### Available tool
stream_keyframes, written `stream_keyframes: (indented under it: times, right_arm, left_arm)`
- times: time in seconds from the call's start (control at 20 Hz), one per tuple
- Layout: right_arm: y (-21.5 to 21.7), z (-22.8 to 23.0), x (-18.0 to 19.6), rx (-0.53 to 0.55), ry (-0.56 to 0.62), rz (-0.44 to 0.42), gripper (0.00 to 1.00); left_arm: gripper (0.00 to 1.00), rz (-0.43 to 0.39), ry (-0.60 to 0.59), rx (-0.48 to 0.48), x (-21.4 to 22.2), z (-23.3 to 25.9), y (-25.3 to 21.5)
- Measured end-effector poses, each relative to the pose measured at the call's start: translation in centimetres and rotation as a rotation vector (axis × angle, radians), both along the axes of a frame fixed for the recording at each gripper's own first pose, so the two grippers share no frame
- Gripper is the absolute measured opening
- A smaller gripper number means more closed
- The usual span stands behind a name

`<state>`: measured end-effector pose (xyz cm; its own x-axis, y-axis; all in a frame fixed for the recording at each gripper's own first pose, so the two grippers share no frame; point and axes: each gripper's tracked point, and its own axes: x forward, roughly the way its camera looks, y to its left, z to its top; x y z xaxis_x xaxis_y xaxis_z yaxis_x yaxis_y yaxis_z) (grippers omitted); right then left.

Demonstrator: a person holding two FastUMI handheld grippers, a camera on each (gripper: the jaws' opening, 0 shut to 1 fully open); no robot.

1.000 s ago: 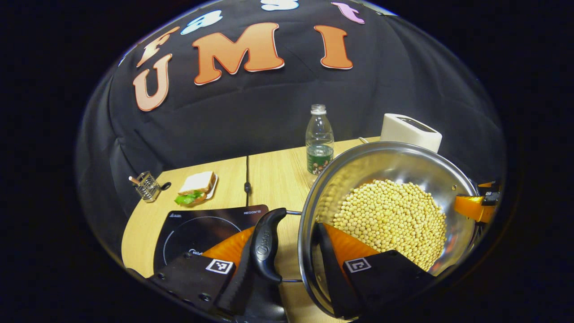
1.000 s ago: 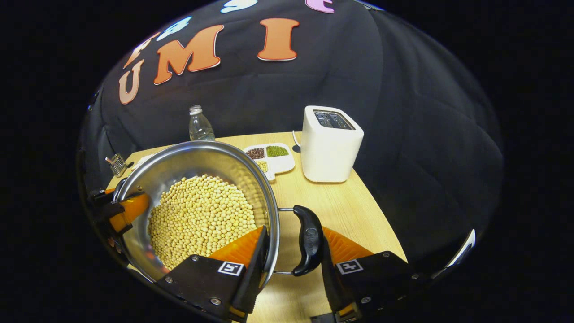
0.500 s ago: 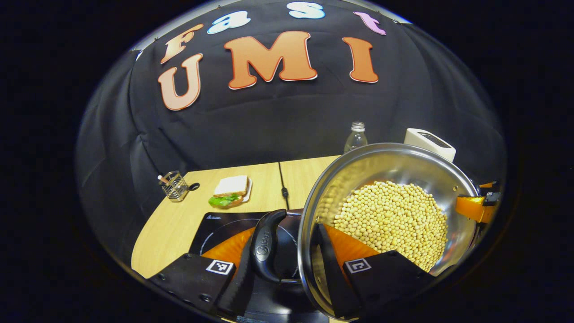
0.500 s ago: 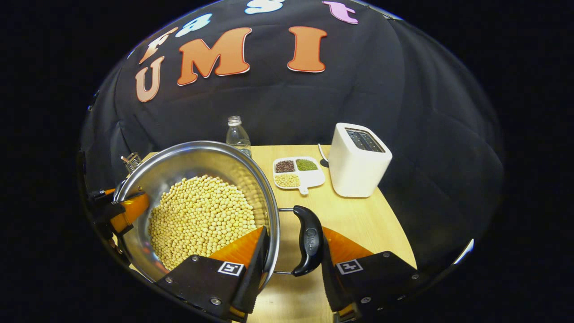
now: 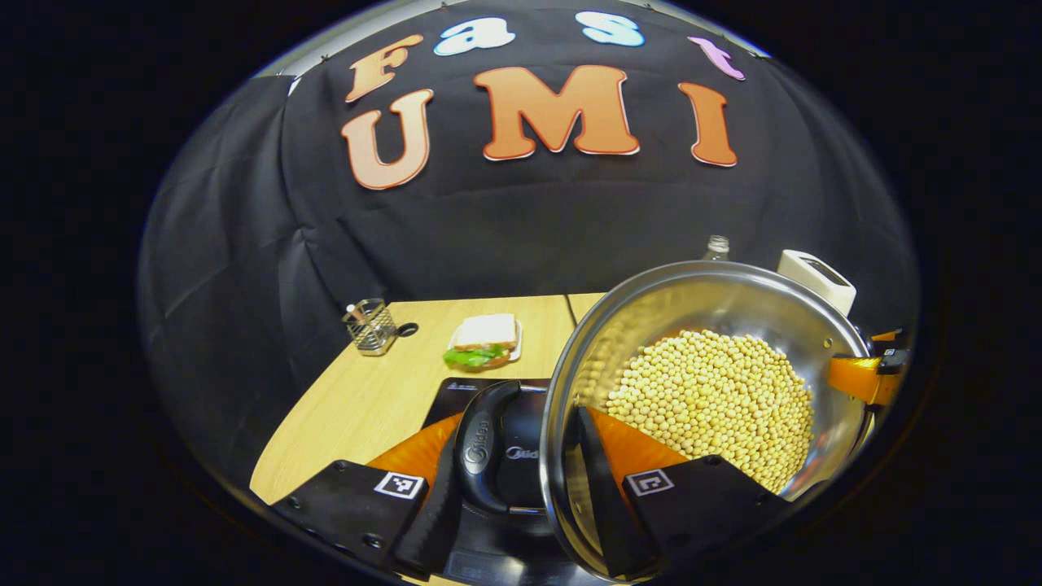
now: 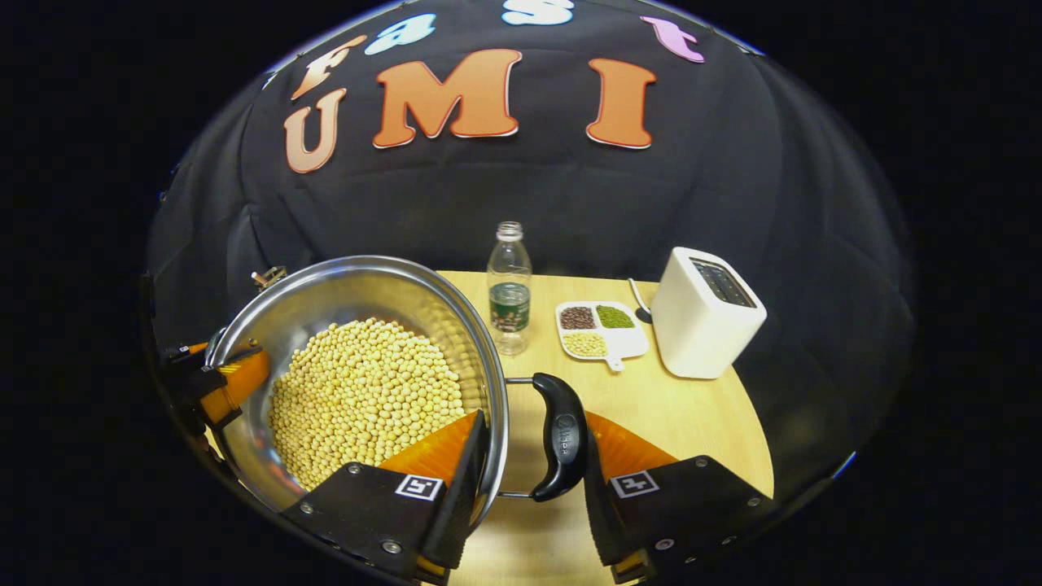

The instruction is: First push the handle of the pot to place it horizontally, then grasp the pot with both hands and set it on the induction cooktop.

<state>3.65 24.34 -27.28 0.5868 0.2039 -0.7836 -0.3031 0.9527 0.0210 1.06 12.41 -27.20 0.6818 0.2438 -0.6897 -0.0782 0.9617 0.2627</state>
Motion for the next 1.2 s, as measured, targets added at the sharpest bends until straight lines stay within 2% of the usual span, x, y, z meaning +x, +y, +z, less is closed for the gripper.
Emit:
stream_keyframes:
  times: [0.05, 0.1, 0.25, 0.55, 0.65, 0.9, 1.05, 1.1, 1.2]
  right_arm:
    - [0.9, 0.1, -0.1, 0.004, -0.003, 0.013, 0.60]
    - [1.9, 0.3, -0.2, 0.009, -0.003, 0.023, 0.60]
    - [4.4, 0.6, -0.4, 0.017, -0.006, 0.055, 0.60]
    - [8.2, 0.4, -1.2, 0.037, 0.000, 0.105, 0.61]
    - [9.3, -0.1, -1.5, 0.043, 0.011, 0.116, 0.61]
    - [11.4, -1.3, -1.8, 0.042, 0.034, 0.140, 0.61]
    - [12.2, -2.2, -1.9, 0.035, 0.048, 0.147, 0.61]
    - [12.4, -2.5, -1.9, 0.033, 0.055, 0.149, 0.61]
    - [12.5, -3.4, -2.2, 0.029, 0.073, 0.152, 0.61]
  left_arm:
    - [0.78, 0.010, -0.003, 0.005, -0.1, 0.4, 0.8]
    - [0.75, 0.019, -0.007, 0.012, -0.4, 0.7, 1.7]
    - [0.78, 0.048, -0.013, 0.029, -0.9, 1.6, 4.1]
    - [0.72, 0.093, -0.018, 0.058, -2.2, 2.2, 7.8]
    - [0.75, 0.105, -0.014, 0.069, -2.6, 2.1, 8.9]
    - [0.78, 0.129, 0.007, 0.078, -3.0, 1.5, 11.2]
    - [0.72, 0.135, 0.028, 0.076, -3.0, 0.5, 11.9]
    - [0.76, 0.138, 0.036, 0.074, -3.0, 0.1, 12.0]
    - [0.75, 0.148, 0.055, 0.070, -3.1, -0.3, 12.1]
